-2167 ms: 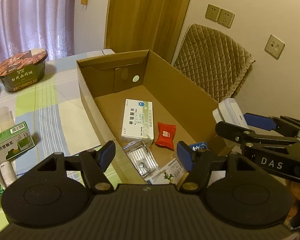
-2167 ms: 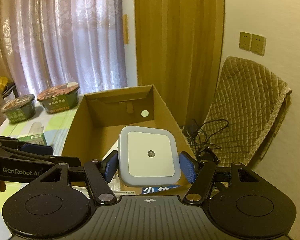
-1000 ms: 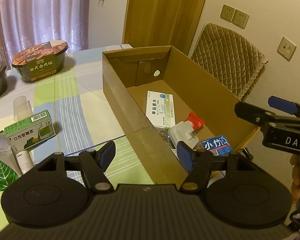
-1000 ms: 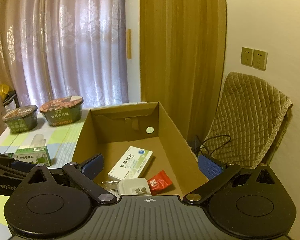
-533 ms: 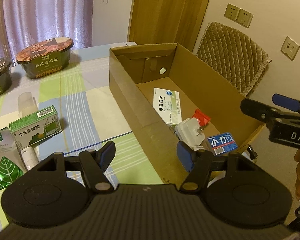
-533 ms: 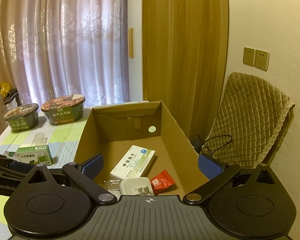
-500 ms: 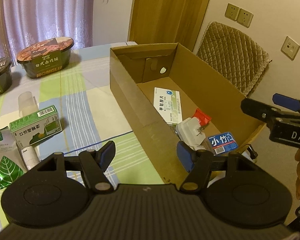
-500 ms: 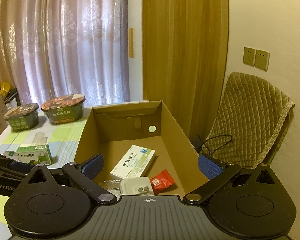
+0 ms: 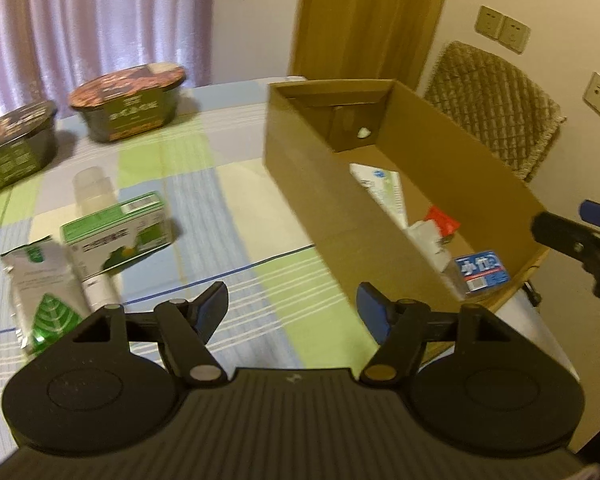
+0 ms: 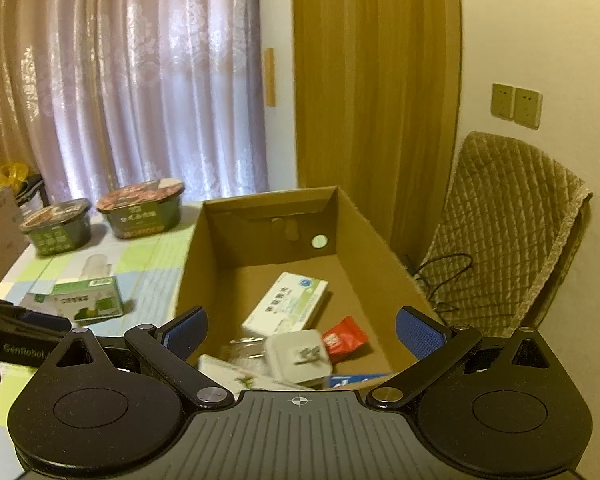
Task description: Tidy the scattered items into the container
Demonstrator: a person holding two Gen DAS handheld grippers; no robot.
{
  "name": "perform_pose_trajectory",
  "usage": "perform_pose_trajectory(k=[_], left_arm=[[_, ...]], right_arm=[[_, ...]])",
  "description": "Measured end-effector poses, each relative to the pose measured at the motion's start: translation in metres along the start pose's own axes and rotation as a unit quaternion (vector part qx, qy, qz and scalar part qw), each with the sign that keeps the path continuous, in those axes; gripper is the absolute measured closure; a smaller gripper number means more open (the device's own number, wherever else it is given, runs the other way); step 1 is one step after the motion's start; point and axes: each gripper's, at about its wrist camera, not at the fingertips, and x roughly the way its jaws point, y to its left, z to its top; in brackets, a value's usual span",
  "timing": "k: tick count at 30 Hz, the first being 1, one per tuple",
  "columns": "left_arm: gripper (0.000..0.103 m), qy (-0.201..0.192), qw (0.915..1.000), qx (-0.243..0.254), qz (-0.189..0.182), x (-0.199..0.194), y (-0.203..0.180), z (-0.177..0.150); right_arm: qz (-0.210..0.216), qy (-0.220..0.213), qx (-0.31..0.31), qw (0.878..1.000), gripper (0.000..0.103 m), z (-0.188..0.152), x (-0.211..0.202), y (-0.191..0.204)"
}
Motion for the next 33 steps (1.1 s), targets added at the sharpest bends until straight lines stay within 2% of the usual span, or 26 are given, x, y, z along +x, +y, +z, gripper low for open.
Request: perform_pose_trajectory(k=[4, 8, 15, 20, 28, 33], left_arm=[[0.035, -0.003, 0.9998, -0.012, 0.017, -0.01, 0.022, -0.007], [0.035, -0.007, 0.9985, -0.035, 0.041, -0.022, 0.053, -0.014], [0.035, -0.012, 0.9899, -0.1, 0.1, -0.049, 0.128, -0.037], [0.035, -0.012, 0.9816, -0.138, 0.132, -0.061, 0.173, -0.049], [0.035, 0.0, 0.9828, -0.132, 0.129, -0.048, 0.204, -0.052], [0.035, 0.005, 0.9831, -0.142, 0.116, -0.03, 0.211, -0.047]], right_arm=[[0.026, -0.014, -0.002, 1.0, 0.0, 0.0, -0.005, 0.019], [0.075, -0.023, -0.027, 0.997, 0.0, -0.001, -0.007, 0.053], [0.15, 0.004, -0.082, 0.985, 0.0, -0.01, 0.006, 0.119], [0.178, 0.027, -0.113, 0.977, 0.0, -0.017, 0.021, 0.158], [0.219, 0.07, -0.142, 0.963, 0.0, -0.024, 0.056, 0.202], [0.221, 0.08, -0.177, 0.956, 0.0, -0.023, 0.088, 0.22]])
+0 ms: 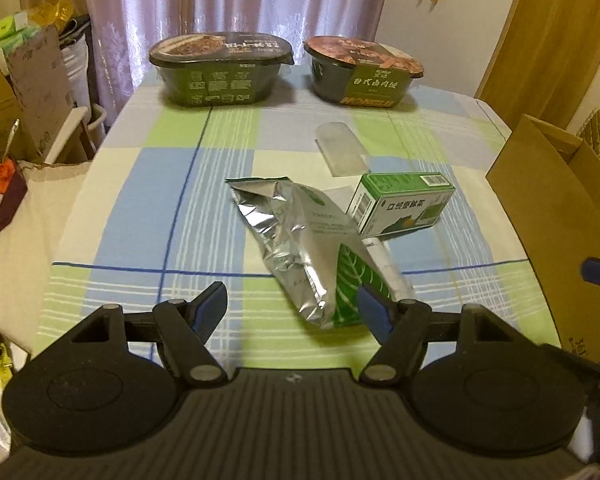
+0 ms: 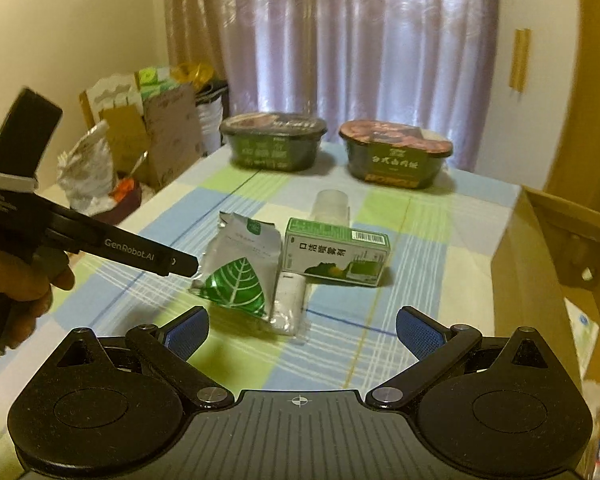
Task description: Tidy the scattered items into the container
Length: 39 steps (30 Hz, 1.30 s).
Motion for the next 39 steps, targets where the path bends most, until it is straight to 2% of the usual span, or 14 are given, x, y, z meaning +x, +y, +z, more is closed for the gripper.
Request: perform_pose_trajectory(k=[7, 12, 20, 25, 26, 28, 33, 36, 39], left_arm=[[0.036, 0.007, 0.9999, -0.005, -0.009, 0.021, -0.015, 0.012], [0.035, 0.011, 0.9998, 0.006, -0.013, 0.038, -0.035, 0.02], [0.035, 0.026, 0.9989, 0.025, 0.031, 0.07, -0.046, 0.033], [0.033, 0.054, 0.9954, 0.063, 0.049, 0.091, -0.05, 0.027], [0.03, 0.056, 0.9947, 0.07, 0.05, 0.091, -0.048, 0.025], [0.03, 0.062, 0.9939, 0.074, 0.054, 0.088, -0.042, 0.024], [0.03, 0.079, 0.9895, 0.079, 0.092, 0.08, -0.016, 0.016], [0.034, 0.064, 0.9915, 0.067, 0.091, 0.072, -0.009, 0.02], [0.034, 0.038, 0.9903, 0.091, 0.098, 0.068, -0.019, 0.025]], right_arm=[[0.007, 0.042, 0.006, 0.999, 0.0, 0.006, 0.052, -0.027], [0.004, 0.064, 0.016, 0.998, 0.0, 0.0, 0.072, -0.045], [0.002, 0.088, 0.047, 0.995, 0.0, -0.006, 0.079, -0.063], [0.008, 0.095, 0.056, 0.994, 0.0, -0.006, 0.081, -0.063], [0.011, 0.096, 0.057, 0.994, 0.0, -0.005, 0.081, -0.061], [0.018, 0.094, 0.057, 0.994, 0.0, -0.003, 0.081, -0.058], [0.025, 0.084, 0.061, 0.994, 0.0, 0.003, 0.08, -0.052], [0.028, 0.078, 0.063, 0.995, 0.0, 0.006, 0.078, -0.048], [0.028, 0.076, 0.061, 0.995, 0.0, 0.006, 0.079, -0.045]])
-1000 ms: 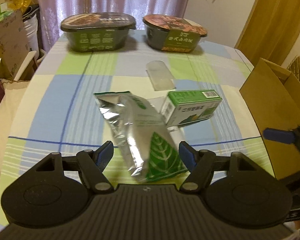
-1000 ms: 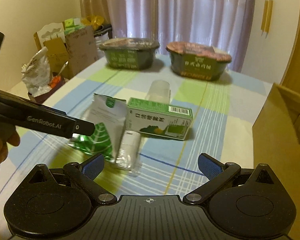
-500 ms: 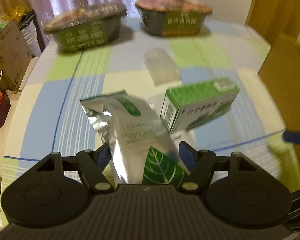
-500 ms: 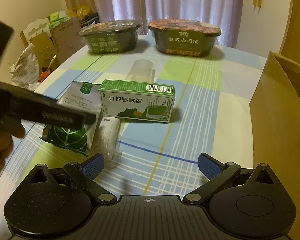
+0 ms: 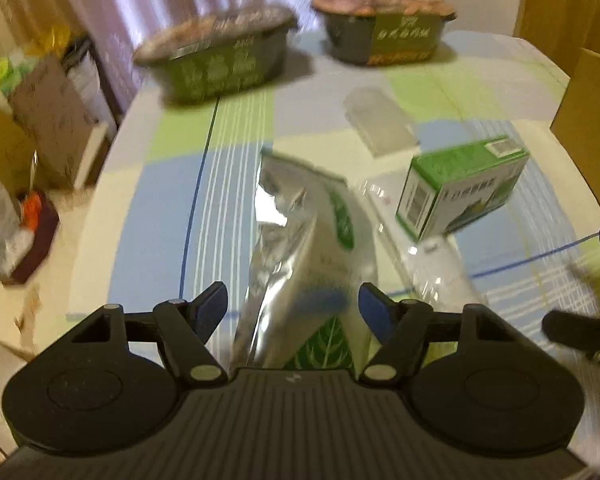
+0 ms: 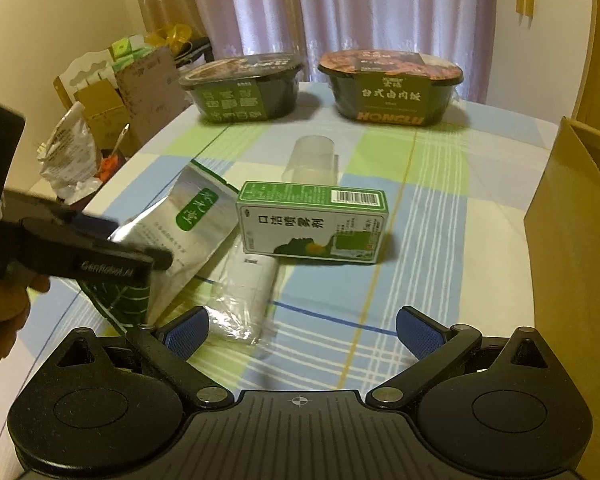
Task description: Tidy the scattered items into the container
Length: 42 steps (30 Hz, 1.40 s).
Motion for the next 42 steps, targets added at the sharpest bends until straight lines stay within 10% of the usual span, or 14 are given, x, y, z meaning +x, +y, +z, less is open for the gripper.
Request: perform_pose_trajectory(k=[7, 21, 31, 34, 40, 42], left_arm=[[0.036, -0.004, 0.9983, 0.058, -0.001, 0.013, -0.025, 0.005], [0.042, 0.049, 0.9987, 0.015, -0.003, 0.004, 0.044, -0.023], [0.042, 0.011, 0.9989, 0.044, 0.008, -0.011, 0.03, -0.017], [0.039, 0.012, 0.9974, 0.068, 0.018, -0.008, 0.022, -0.019], [0.033, 0.011, 0.9981, 0.048, 0.037, -0.002, 0.037, -0.021], [0.032, 0.009, 0.9977, 0.054, 0.041, -0.002, 0.034, -0.021]], right_arm=[[-0.004, 0.008, 0.007, 1.0, 0.0, -0.001, 0.009, -0.006], [0.031, -0.001, 0.004, 1.0, 0.0, 0.008, 0.006, 0.012], [0.026, -0.002, -0.003, 1.0, 0.0, 0.009, 0.029, 0.024], [0.018, 0.005, -0.016, 1.0, 0.023, 0.009, 0.047, 0.028], [0.0, 0.019, -0.057, 0.998, 0.023, -0.002, 0.075, 0.038], [-0.007, 0.021, -0.073, 0.997, 0.043, -0.005, 0.08, 0.041]])
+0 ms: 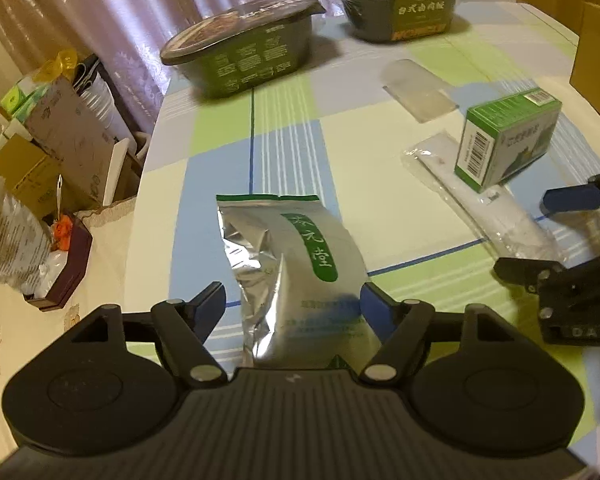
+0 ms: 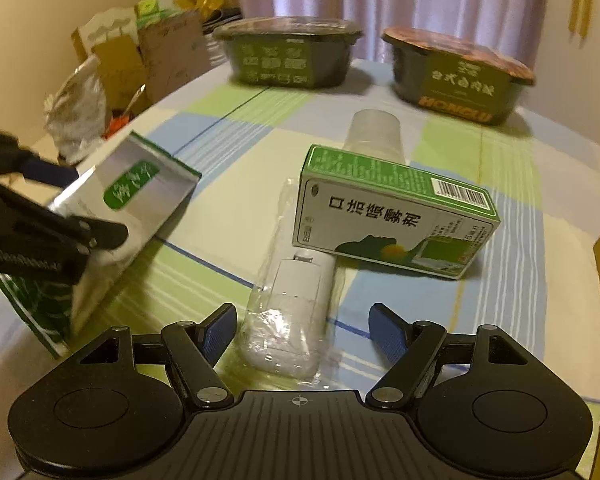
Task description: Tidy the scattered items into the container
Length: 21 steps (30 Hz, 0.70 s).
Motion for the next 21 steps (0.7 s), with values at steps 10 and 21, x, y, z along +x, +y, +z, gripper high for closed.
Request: perform_pose_trajectory(k=[10, 21], left_arm=[[0.024, 0.002, 0.9836, 0.162, 0.079, 0.012, -0.05, -0.007], [0.061, 0.024, 0.9914, 0.126, 0.029, -0.005, -0.04, -0.021]], right_arm=[[0.016, 0.017, 0.007, 1.0, 0.061, 0.0, -0.006, -0.004], [0.036, 0.036, 0.044, 0.998, 0.061, -0.015, -0.038, -0.012]])
